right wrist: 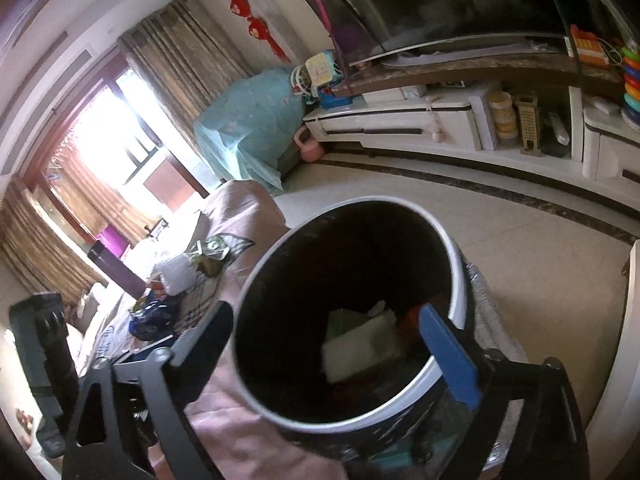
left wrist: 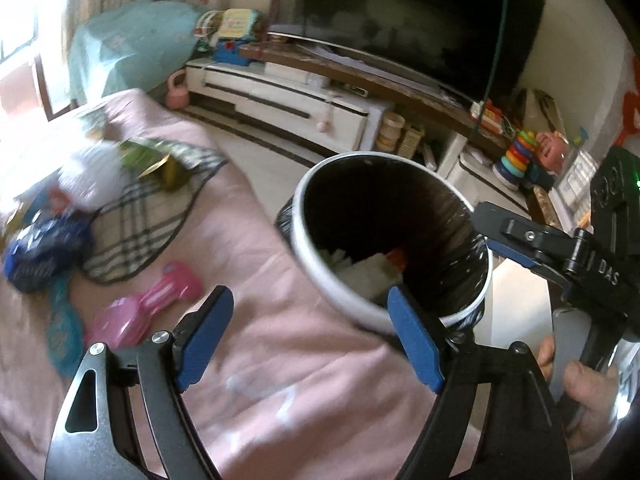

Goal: Collect trash
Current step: 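Move both open tools toward the blue wrappers and pink toy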

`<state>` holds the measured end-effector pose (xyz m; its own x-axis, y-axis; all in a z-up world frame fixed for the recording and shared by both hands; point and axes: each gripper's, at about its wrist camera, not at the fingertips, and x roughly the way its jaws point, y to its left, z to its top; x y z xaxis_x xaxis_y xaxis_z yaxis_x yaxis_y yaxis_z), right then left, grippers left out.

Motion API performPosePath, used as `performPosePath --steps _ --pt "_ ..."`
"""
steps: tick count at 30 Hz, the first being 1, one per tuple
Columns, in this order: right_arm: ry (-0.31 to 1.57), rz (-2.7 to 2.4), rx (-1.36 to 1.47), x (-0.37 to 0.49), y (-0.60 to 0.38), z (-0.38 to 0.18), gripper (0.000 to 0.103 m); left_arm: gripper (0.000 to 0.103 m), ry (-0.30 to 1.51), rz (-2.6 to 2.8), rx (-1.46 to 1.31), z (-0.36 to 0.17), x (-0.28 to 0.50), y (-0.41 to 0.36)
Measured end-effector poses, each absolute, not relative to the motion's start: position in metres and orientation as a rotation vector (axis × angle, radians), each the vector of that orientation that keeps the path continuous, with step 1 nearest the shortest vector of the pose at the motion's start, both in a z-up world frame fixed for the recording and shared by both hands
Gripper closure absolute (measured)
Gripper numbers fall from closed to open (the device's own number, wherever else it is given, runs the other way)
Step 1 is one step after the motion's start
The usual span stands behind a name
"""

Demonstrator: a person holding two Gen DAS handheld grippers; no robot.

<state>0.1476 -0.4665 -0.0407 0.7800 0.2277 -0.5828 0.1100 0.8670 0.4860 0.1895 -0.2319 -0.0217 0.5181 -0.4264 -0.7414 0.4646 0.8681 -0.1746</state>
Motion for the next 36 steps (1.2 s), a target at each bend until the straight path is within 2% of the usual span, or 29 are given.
performPosePath --steps 18,30,33,36 --pt "0.707 0.276 0.457 0.138 -0.341 -0.052 0.003 0.021 0.91 -0.279 -0.113 -0.04 0.16 -0.077" --pt "0.802 0.306 0.428 0.154 -0.293 -0.068 0.004 0.021 0.938 -0.2 -0.167 -0.052 0.161 -0.031" --pt "0.809 0.322 0.422 0.16 -0.286 -0.069 0.008 0.021 0.94 -0.2 -0.177 -0.051 0.165 -0.028" --pt "0.83 0.334 0.433 0.169 -0.283 -0.074 0.019 0.021 0.942 -0.202 -0.173 -0.049 0.172 -0.029"
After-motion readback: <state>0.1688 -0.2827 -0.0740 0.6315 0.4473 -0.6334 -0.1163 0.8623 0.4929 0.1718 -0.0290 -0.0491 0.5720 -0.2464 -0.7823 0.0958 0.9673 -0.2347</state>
